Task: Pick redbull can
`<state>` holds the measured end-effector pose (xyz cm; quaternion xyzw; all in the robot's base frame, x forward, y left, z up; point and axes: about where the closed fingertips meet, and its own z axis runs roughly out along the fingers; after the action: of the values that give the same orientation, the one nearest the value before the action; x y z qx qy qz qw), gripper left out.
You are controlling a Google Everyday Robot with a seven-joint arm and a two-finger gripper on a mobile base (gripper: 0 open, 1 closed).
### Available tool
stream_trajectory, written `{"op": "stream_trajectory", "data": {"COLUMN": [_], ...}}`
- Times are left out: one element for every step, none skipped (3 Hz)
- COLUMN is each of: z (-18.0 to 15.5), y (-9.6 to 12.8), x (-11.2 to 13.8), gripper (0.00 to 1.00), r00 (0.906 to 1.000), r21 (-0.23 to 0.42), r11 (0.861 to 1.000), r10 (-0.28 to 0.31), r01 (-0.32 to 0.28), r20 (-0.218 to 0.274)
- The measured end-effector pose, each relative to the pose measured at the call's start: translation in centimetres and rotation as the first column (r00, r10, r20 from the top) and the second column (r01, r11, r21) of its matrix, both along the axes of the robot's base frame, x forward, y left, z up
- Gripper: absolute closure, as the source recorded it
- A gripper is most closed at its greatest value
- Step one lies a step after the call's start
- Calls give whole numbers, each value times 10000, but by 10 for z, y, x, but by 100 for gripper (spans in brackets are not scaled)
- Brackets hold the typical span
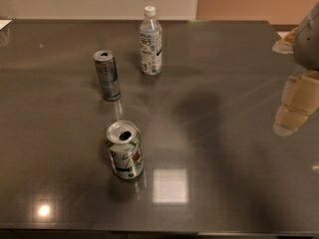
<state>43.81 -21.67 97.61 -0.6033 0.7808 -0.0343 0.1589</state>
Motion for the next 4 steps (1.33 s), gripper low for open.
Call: {"op": "stream_trajectory", "data": {"z": [0, 8, 21, 31], "y": [0, 14, 53, 97], "x": [0, 12, 37, 68], "gripper": [0, 0, 0, 0], "r00": [10000, 9997, 9940, 9822], "r21": [0, 250, 682, 937], "r11": [10000, 9994, 9923, 9790], "r10": [0, 219, 1007, 1751], "r01": [0, -221, -1034, -1811], "r20": [2, 82, 421, 683]}}
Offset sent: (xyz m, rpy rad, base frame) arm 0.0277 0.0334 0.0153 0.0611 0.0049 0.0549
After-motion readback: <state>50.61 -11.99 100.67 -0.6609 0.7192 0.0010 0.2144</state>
